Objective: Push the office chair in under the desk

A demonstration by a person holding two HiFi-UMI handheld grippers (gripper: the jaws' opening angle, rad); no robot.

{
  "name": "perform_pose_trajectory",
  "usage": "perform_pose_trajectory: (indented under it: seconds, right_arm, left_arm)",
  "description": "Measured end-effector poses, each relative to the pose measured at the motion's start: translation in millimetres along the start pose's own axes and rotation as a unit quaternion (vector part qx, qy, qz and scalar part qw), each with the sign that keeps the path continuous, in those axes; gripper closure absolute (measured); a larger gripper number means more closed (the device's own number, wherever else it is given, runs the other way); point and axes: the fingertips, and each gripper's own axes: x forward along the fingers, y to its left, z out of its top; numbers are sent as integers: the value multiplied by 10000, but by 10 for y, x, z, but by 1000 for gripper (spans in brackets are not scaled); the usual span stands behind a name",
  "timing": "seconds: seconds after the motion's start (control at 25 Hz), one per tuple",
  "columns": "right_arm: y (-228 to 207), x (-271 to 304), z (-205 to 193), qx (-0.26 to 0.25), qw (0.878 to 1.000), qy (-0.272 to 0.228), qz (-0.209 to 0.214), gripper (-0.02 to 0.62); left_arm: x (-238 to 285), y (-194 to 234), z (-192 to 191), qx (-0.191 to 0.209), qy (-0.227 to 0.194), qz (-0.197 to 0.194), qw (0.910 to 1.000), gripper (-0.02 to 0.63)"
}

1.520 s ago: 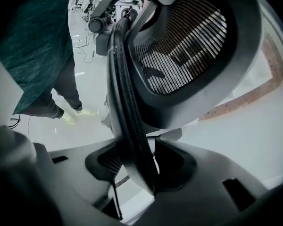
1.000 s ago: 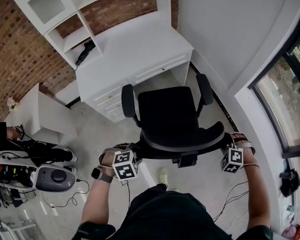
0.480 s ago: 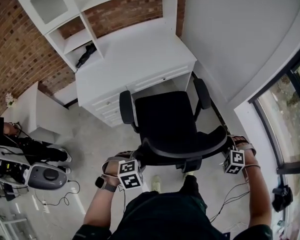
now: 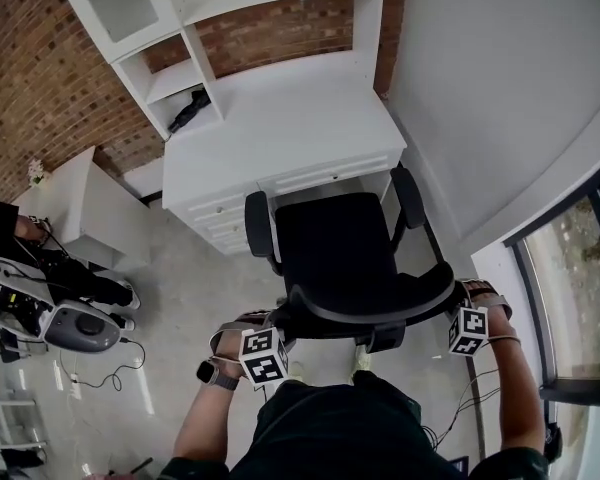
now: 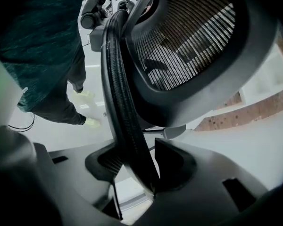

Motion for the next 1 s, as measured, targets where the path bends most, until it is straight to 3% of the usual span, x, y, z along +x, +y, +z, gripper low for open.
perform_pose_trajectory:
  seconds: [0.48, 1.0]
  right_arm:
    - [-522, 239, -345, -274, 9990, -315, -147, 416]
    - [-770, 372, -470, -416, 9983, -387, -100, 417]
  left_arm:
    - [188, 289, 407, -488, 73, -11, 9988, 434]
    - [268, 499, 566, -637, 167, -84, 9978, 436]
